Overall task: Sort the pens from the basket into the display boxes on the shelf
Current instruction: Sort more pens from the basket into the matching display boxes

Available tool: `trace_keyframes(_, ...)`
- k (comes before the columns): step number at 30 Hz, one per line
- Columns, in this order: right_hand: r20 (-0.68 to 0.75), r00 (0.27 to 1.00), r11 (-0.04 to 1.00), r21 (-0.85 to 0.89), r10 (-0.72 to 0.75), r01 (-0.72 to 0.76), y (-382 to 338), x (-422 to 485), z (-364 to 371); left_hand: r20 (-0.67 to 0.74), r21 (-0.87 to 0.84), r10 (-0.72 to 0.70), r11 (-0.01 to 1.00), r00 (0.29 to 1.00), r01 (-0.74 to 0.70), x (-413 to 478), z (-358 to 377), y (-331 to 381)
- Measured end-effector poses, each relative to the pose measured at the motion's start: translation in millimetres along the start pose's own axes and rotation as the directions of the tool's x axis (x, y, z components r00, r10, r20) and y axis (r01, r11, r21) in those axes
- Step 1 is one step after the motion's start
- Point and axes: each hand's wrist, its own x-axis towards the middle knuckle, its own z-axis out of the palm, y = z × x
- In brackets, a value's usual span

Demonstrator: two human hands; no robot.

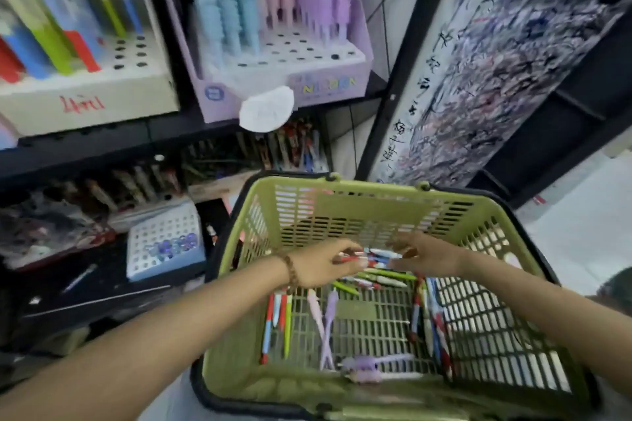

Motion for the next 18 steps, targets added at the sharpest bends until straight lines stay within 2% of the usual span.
trace_keyframes(2, -0.068, 0.995, 0.997, -0.030, 0.075, -0.077, 47.0, 17.6, 20.5, 0.093, 0.126, -0.103, 0.988, 0.990, 0.091, 41.9, 30.3, -24.0)
trace_keyframes(4, -0.127, 0.987, 0.992, -0.074, 0.095, -0.105, 72.8, 37.4, 33.6, 0.114, 0.299, -0.206, 0.940, 0.972, 0.164, 70.7, 51.6, -49.9)
trace_keyframes(6, -0.168, 0.980, 0.994, -0.017, 0.105, -0.110, 85.6, 57.1, 46.4, -0.009, 0.410, -0.277, 0.875, 0.961, 0.256, 84.7, 63.3, -75.1)
trace_keyframes(8, -0.240, 0.966, 0.995, 0.008, 0.100, -0.101, 93.6, 71.7, 59.0, -0.142, 0.450, -0.277, 0.837, 0.950, 0.312, 90.1, 68.6, -93.7)
trace_keyframes(11, -0.333, 0.943, 0.977, -0.205, -0.020, -0.052, 107.0, 87.9, 76.4, -0.225, 0.488, -0.198, 0.825, 0.954, 0.286, 92.3, 72.4, -109.0)
trace_keyframes(14, -0.249, 0.950, 0.902, -0.426, -0.188, 0.067, 113.3, 96.7, 97.4, -0.165, 0.446, -0.179, 0.864, 0.970, 0.235, 91.2, 70.6, -120.0)
trace_keyframes(18, -0.218, 0.940, 0.891, -0.429, -0.263, 0.150, 113.2, 100.7, 111.4, -0.064, 0.485, -0.159, 0.858, 0.985, 0.170, 89.3, 78.5, -129.1)
